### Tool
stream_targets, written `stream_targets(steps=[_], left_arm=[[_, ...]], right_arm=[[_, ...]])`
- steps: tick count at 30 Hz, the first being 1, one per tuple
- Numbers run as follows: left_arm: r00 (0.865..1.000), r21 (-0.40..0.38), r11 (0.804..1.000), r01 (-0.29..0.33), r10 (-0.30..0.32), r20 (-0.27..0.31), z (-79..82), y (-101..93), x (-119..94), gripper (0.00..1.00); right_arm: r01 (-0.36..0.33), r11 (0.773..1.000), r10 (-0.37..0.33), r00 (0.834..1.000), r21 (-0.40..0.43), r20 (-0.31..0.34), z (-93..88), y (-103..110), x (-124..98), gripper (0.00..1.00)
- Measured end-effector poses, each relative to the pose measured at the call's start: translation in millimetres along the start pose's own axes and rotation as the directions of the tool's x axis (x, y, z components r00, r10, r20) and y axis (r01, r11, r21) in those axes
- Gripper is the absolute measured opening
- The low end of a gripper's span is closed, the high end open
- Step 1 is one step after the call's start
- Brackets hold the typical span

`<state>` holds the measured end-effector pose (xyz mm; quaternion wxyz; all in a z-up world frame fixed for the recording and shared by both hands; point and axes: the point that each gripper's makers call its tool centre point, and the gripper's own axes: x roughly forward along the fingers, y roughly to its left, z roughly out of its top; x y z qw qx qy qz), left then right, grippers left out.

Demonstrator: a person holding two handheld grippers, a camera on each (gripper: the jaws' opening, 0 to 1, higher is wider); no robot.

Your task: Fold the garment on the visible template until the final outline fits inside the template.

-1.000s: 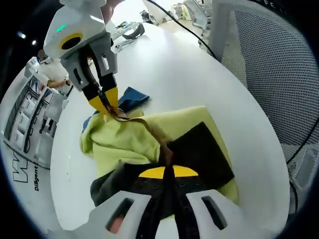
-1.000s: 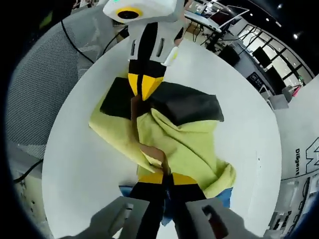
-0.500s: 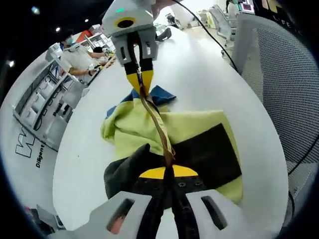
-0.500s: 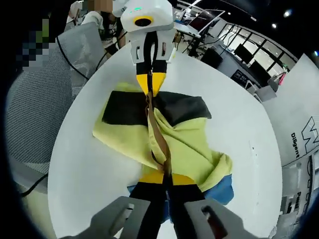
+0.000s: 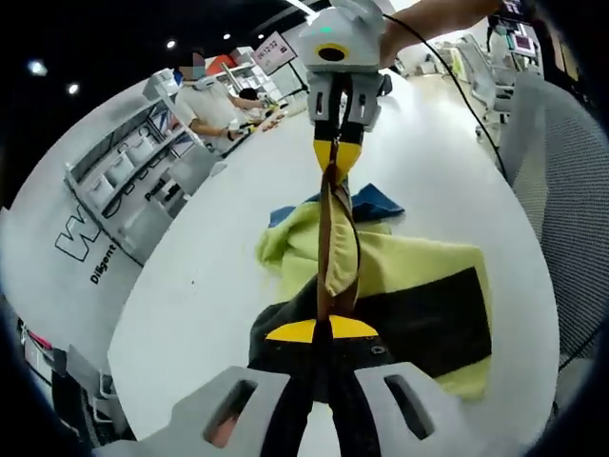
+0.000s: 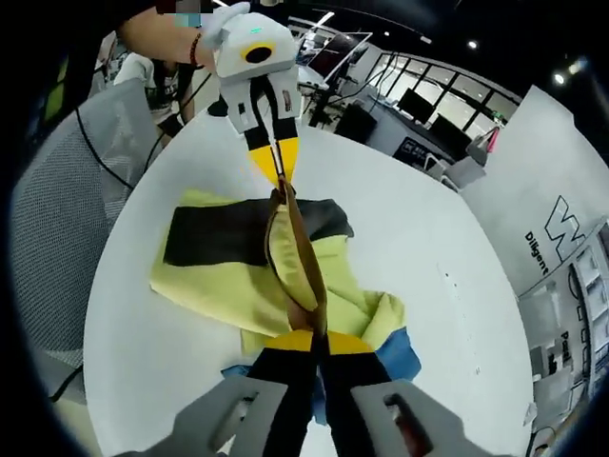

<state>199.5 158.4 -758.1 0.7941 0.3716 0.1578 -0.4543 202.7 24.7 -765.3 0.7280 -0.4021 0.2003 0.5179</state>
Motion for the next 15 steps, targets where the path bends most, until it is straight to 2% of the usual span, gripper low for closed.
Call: stream_targets(steps=[5,10,12,15], left_arm=[[0.998,-0.049,0.997,-0.057,0.058,0.021,7.3,14.7,-1.6,0.06],[0.994,-0.074,0.993,-0.094,0.097,0.045,14.2,25.7,-2.5,0.06],[0.989,-0.083,0.986,-0.142,0.145,0.037,17.3,36.4,-3.4,0.06],[0.981,-0.156,0.971,-0.181,0.19,0.045,20.8,50.4,-2.8,0.06]], right_arm=[[0.06,0.998,-0.061,0.998,0.008,0.017,3.5,-12.3,-3.0,0.0],[0.119,0.991,-0.121,0.992,0.067,0.027,5.5,-27.3,-5.9,0.0],[0.135,0.988,-0.137,0.99,0.075,0.034,7.8,-31.0,-6.9,0.0],[0.162,0.984,-0.164,0.986,0.076,0.033,9.0,-38.5,-6.4,0.0]])
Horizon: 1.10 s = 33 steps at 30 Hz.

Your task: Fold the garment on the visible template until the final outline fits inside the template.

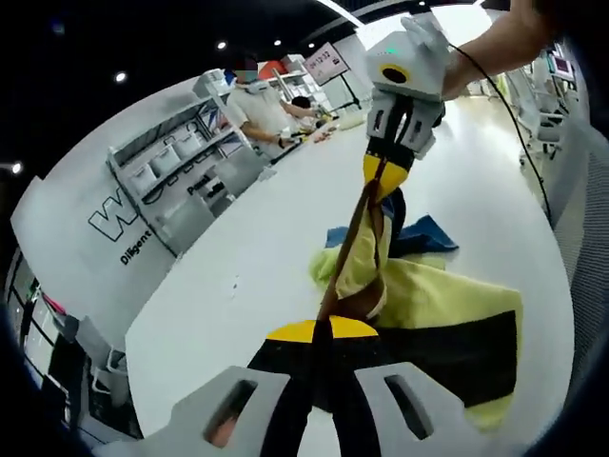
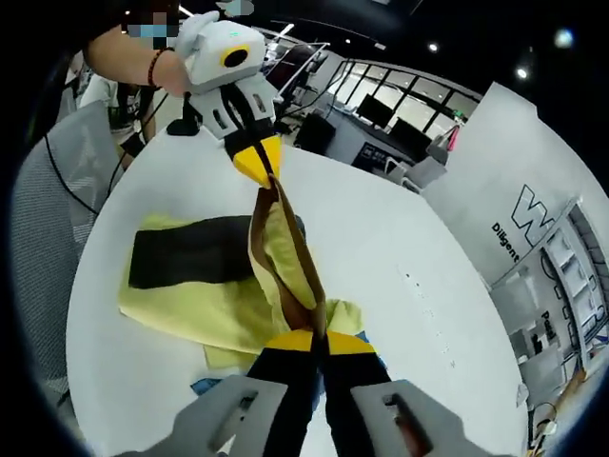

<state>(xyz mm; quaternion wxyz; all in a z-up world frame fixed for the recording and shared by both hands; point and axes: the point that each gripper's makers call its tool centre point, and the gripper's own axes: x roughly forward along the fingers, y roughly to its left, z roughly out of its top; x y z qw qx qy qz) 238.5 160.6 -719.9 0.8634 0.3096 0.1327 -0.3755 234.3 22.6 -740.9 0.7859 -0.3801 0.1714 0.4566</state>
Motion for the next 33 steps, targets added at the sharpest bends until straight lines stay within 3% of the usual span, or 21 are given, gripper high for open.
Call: stream_targets(steps=[12,14,16,17,20,24,33], left_arm=[[0.998,-0.018,0.998,-0.068,0.068,-0.007,4.2,26.9,13.5,0.06],[0.997,-0.062,0.995,-0.081,0.081,0.004,5.6,33.1,15.6,0.06],[0.998,-0.193,0.98,-0.05,0.058,0.033,7.9,34.2,21.1,0.06],[0.997,-0.22,0.974,-0.048,0.059,0.044,9.0,36.6,22.5,0.06],[0.997,-0.178,0.982,-0.07,0.072,0.006,3.1,45.0,29.7,0.06],[0.996,-0.162,0.982,-0.092,0.093,0.002,6.1,56.5,42.5,0.06],[0.992,-0.203,0.971,-0.122,0.113,-0.057,-11.7,77.5,72.0,0.06]], right_arm=[[0.105,0.99,-0.107,0.994,0.096,0.022,4.8,-34.2,12.3,0.0],[0.114,0.989,-0.116,0.993,0.093,0.019,4.6,-37.3,14.8,0.0],[0.149,0.985,-0.148,0.989,0.082,-0.023,-2.9,-44.7,19.2,0.0],[0.141,0.986,-0.139,0.99,0.094,-0.022,-3.0,-44.8,21.4,0.0],[0.141,0.985,-0.141,0.99,0.096,-0.012,-2.9,-50.2,26.5,0.0],[0.16,0.985,-0.158,0.987,0.065,-0.036,-7.0,-61.7,37.0,0.0],[0.164,0.986,-0.162,0.984,0.029,-0.07,-14.0,-79.3,62.0,0.0]])
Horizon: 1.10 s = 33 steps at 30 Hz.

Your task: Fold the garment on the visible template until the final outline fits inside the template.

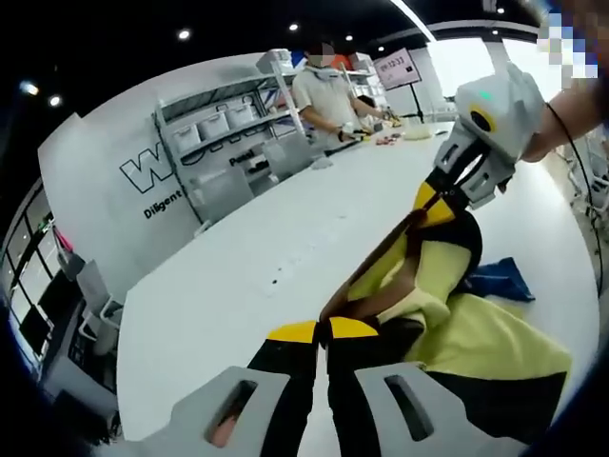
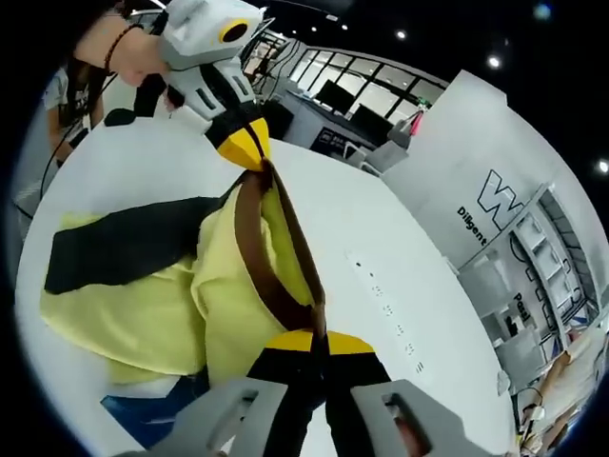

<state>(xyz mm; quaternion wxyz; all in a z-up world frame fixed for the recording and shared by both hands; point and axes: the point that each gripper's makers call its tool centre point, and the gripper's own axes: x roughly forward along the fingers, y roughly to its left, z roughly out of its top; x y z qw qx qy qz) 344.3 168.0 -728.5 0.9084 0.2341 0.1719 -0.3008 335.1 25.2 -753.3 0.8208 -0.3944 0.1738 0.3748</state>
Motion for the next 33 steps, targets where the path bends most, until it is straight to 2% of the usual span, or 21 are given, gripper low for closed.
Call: stream_targets(steps=[3,4,6,9,12,16,19,23,27,30,33], left_arm=[[0.999,0.006,1.0,-0.017,0.017,-0.035,-9.6,8.9,6.7,0.06],[0.999,-0.051,0.999,-0.006,0.005,-0.037,-12.2,9.5,10.2,0.06],[0.999,-0.107,0.994,-0.022,0.02,-0.027,-11.9,15.2,14.5,0.06],[0.999,-0.062,0.998,-0.024,0.021,-0.048,-12.6,20.7,25.2,0.06],[0.997,-0.019,0.999,-0.033,0.032,-0.067,-10.0,22.1,32.3,0.06],[0.993,-0.009,0.998,-0.067,0.066,-0.101,-12.1,30.7,45.4,0.06],[0.989,0.062,0.995,-0.075,0.083,-0.126,-12.7,35.8,55.0,0.06],[0.986,0.08,0.993,-0.083,0.094,-0.14,-10.8,44.6,66.7,0.06],[0.981,0.056,0.994,-0.099,0.107,-0.161,-10.7,54.9,75.4,0.06],[0.978,0.073,0.992,-0.105,0.116,-0.172,-11.2,59.0,79.1,0.06],[0.972,0.062,0.993,-0.105,0.115,-0.207,-13.7,58.9,81.1,0.06]], right_arm=[[-0.005,1.0,0.006,1.0,-0.029,0.01,5.3,-3.1,6.2,0.0],[-0.007,1.0,0.007,1.0,-0.028,0.0,4.1,-5.1,9.7,0.0],[-0.009,1.0,0.009,1.0,-0.016,-0.001,3.1,-8.9,14.8,0.0],[-0.012,1.0,0.012,1.0,0.005,0.003,1.6,-17.0,25.3,0.0],[-0.016,0.998,0.013,0.999,-0.068,-0.039,-4.2,-22.9,35.0,0.0],[-0.019,0.997,0.015,0.998,-0.07,-0.057,-4.2,-32.3,47.2,0.0],[-0.028,0.995,0.019,0.996,-0.101,-0.083,-5.6,-40.0,53.2,0.0],[-0.009,0.998,0.002,0.995,-0.068,-0.099,-2.8,-53.7,60.5,0.0],[0.017,0.998,-0.024,0.993,-0.068,-0.117,-0.5,-62.1,69.0,0.0],[0.019,0.999,-0.024,0.992,-0.041,-0.123,-1.0,-64.5,73.9,0.0],[0.026,0.998,-0.032,0.99,-0.049,-0.135,-2.4,-68.7,81.7,0.0]])
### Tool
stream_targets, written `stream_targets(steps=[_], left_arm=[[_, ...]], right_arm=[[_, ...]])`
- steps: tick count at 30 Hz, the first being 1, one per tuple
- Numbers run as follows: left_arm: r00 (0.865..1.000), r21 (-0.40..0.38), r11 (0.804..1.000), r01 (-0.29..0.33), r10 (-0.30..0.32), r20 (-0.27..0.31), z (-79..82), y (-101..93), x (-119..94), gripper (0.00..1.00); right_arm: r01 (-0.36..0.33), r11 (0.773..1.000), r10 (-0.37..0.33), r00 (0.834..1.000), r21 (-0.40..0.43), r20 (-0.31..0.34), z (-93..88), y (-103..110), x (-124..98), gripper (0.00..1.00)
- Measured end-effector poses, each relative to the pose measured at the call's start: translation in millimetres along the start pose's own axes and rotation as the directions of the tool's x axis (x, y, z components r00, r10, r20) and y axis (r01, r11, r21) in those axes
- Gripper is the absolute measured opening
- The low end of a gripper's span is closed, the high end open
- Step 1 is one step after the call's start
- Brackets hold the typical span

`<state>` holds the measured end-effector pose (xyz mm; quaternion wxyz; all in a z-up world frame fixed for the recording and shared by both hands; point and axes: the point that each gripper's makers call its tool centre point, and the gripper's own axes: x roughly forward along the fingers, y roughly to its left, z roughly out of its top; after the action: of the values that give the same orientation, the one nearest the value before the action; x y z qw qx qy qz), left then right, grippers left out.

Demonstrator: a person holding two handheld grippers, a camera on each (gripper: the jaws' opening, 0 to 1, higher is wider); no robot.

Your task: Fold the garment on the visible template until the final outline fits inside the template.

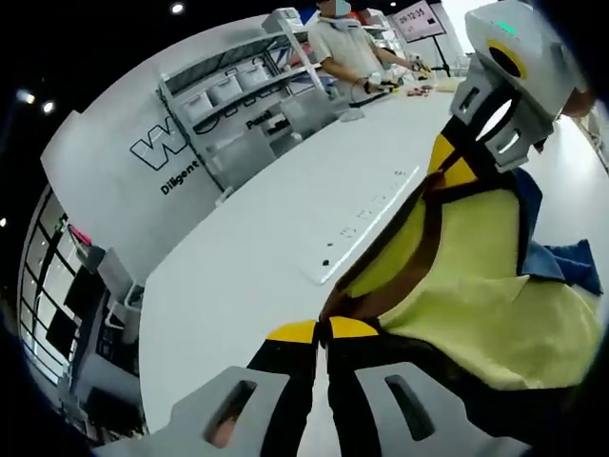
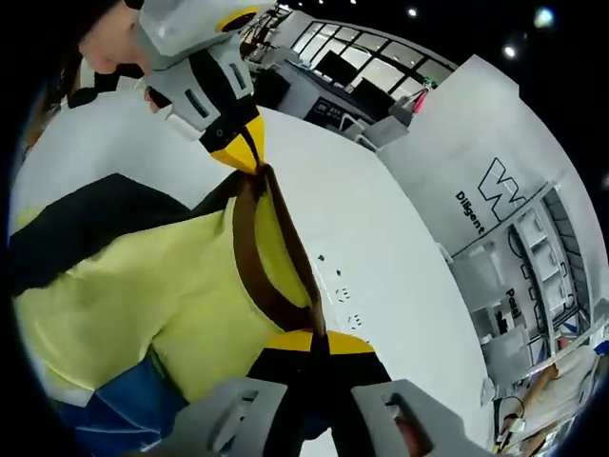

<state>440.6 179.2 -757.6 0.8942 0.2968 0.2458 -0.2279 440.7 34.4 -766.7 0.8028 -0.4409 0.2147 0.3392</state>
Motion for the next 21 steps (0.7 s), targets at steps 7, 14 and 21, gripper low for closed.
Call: stream_targets(steps=[7,14,21], left_arm=[[0.998,-0.092,0.996,0.002,-0.008,-0.059,-11.2,-8.7,5.0,0.07],[0.996,-0.112,0.994,0.012,-0.022,-0.088,-17.3,-7.6,13.5,0.07],[0.996,-0.15,0.989,0.007,-0.02,-0.084,-18.6,-2.2,21.2,0.07]], right_arm=[[-0.013,0.998,0.016,0.999,0.067,-0.052,-10.4,-0.3,12.1,0.0],[0.016,0.965,-0.003,0.999,0.261,-0.049,-15.9,-5.0,20.7,0.06],[0.049,0.966,-0.037,0.998,0.252,-0.051,-19.4,-14.8,16.9,0.05]])
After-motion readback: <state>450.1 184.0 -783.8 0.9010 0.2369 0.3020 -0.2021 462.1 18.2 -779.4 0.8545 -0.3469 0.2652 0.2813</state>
